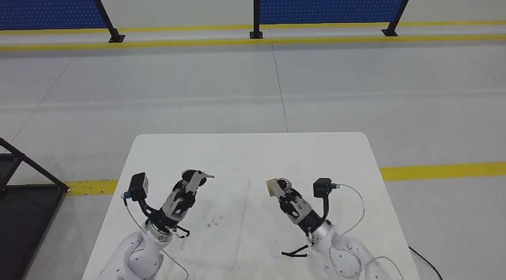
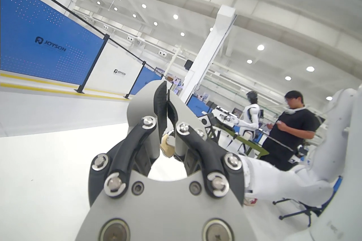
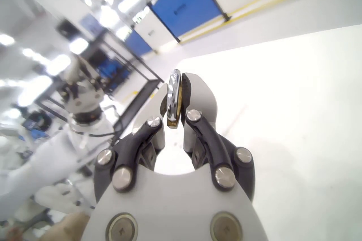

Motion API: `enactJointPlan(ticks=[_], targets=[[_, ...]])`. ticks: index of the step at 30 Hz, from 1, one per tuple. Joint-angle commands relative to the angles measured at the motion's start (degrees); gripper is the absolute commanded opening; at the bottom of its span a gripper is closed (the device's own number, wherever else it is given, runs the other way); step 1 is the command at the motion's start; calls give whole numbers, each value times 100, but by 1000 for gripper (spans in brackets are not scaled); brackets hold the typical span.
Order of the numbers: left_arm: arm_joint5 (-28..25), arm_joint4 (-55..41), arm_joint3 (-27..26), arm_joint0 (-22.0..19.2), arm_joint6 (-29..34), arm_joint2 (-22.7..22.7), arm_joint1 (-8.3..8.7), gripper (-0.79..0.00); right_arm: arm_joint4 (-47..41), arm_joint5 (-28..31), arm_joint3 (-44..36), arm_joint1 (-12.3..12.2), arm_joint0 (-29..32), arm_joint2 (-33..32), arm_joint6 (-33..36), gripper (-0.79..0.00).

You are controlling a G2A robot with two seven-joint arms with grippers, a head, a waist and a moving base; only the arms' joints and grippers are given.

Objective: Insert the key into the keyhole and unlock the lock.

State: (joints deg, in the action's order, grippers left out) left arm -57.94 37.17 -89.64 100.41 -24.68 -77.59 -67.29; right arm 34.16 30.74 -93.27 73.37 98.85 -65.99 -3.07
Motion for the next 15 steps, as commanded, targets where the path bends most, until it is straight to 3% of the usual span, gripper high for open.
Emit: enactJointPlan(ticks=[1,7,15], targets=[[-6,-139,2,-47,-76,219,-35,-785,-399,295,51,1,-7,-14,-54,-785],[-4,-214,67,-166,-354,716,-138,-785,-1085,778,113,6,-5,20,-100,-785],[25,-127,82,-189,-331,750,-149,-785,-1075,800,108,4,-6,12,-93,-785]])
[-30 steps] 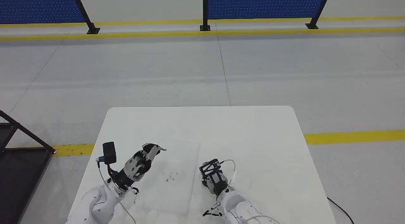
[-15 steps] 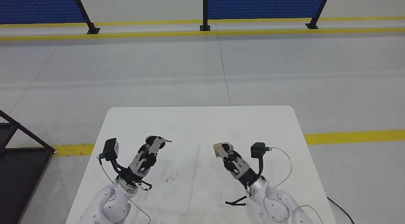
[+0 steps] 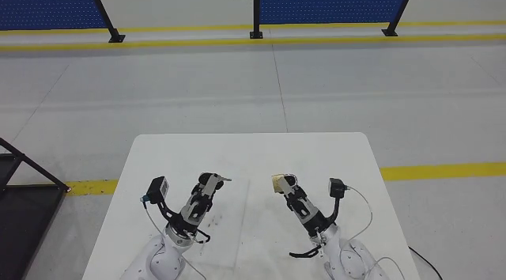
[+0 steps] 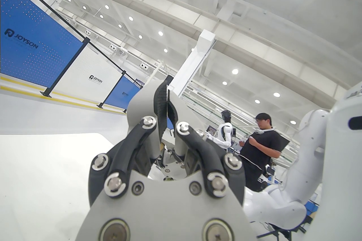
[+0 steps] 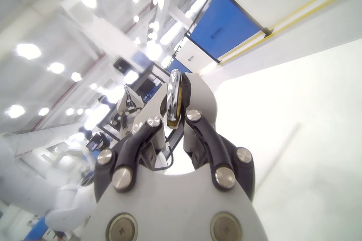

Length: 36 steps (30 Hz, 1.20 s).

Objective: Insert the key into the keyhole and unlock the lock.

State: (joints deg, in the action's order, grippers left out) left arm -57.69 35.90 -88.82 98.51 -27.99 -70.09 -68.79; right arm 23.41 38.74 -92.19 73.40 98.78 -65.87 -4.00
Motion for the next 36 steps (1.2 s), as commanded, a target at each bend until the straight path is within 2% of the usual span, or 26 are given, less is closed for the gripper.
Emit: enactJointPlan(ticks=[1,9,14,19,26,36], targets=[[0,0,0,0,0,0,0,-785,0,0,0,0,0,0,0,-785],[93,-30,-74,-28,33,25,-10,-785,-238,-35,2,15,-44,113,125,-785],[297,-191,-134,-84,-260,351,-123,-785,-514,260,134,91,-144,389,-207,-785],[305,-72,169,-183,-962,775,-299,-785,-446,568,281,243,-198,732,-1232,-785],[284,-69,608,-371,-1522,1267,-520,-785,434,713,492,450,-267,1044,-2714,-785],[286,48,893,-598,-1635,1635,-723,-785,1102,702,846,602,-383,1238,-3446,-785]])
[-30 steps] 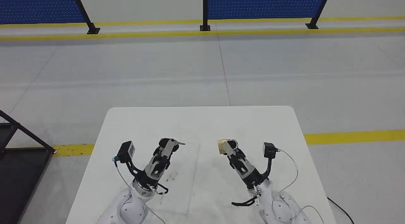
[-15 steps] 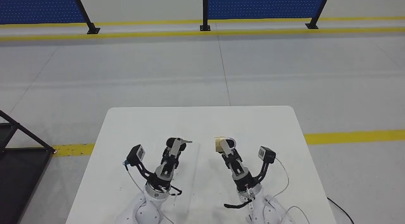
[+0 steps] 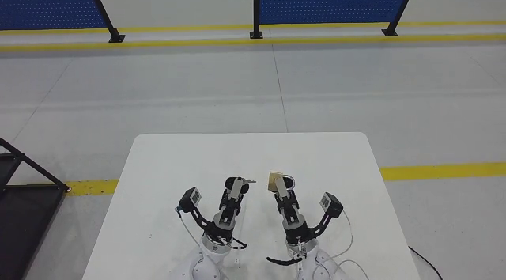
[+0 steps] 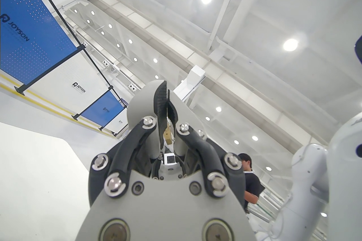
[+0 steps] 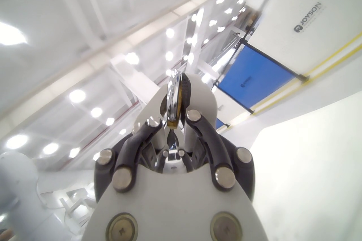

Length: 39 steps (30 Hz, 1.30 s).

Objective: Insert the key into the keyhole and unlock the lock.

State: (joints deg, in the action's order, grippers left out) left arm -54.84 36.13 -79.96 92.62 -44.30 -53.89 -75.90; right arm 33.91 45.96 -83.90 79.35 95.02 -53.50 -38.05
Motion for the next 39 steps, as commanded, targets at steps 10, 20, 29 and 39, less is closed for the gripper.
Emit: enactJointPlan(ticks=[10,20,29,39], targets=[[15,142,123,-26,-24,86,-120,-785,317,41,117,80,-16,25,-363,-785],[82,199,200,-64,-7,110,-212,-785,436,22,140,120,-3,11,-380,-785],[105,217,245,-71,5,76,-275,-785,533,6,138,150,16,2,-382,-785],[65,235,300,-69,55,31,-330,-785,620,-67,169,188,3,12,-369,-785]])
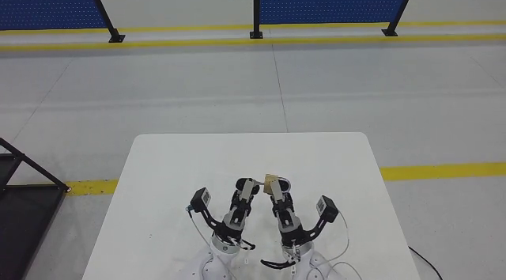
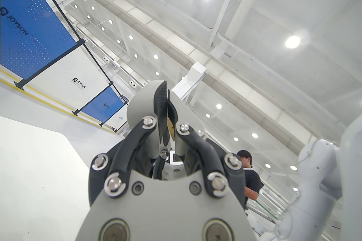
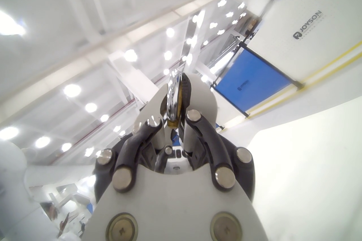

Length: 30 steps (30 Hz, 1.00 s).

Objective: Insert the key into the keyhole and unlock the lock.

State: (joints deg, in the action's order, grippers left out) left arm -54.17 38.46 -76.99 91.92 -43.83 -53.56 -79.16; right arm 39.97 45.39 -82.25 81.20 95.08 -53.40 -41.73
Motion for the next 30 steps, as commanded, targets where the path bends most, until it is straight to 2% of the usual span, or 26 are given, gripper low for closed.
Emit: enactJointPlan(ticks=[1,8,9,10,11,13,14,17,24,27,30], targets=[[-10,9,6,3,22,-1,-9,-785,46,-40,6,8,-4,4,-11,-785],[-4,98,23,7,98,-18,-43,-785,199,-106,43,38,-17,32,-84,-785],[1,108,26,9,107,-25,-46,-733,204,-99,47,41,-16,28,-96,-785],[3,113,25,11,112,-31,-50,-477,207,-92,49,42,-14,24,-106,-785],[2,116,24,15,116,-38,-54,-428,210,-86,50,43,-12,17,-108,-785],[-3,102,21,24,121,-53,-61,-166,206,-70,46,44,-5,1,-111,-785],[-1,101,21,27,129,-61,-64,-132,199,-64,42,45,0,-6,-113,-785],[1,105,12,41,149,-82,-74,-151,199,-56,37,48,9,-19,-100,-785],[16,209,5,63,113,-198,-86,-259,143,7,6,42,39,-115,-74,-785],[-111,310,57,84,184,-277,-68,-385,67,-16,-11,27,53,-179,92,-785],[-245,415,104,115,351,-382,-32,-428,70,-59,-41,-5,58,-245,436,-785]])
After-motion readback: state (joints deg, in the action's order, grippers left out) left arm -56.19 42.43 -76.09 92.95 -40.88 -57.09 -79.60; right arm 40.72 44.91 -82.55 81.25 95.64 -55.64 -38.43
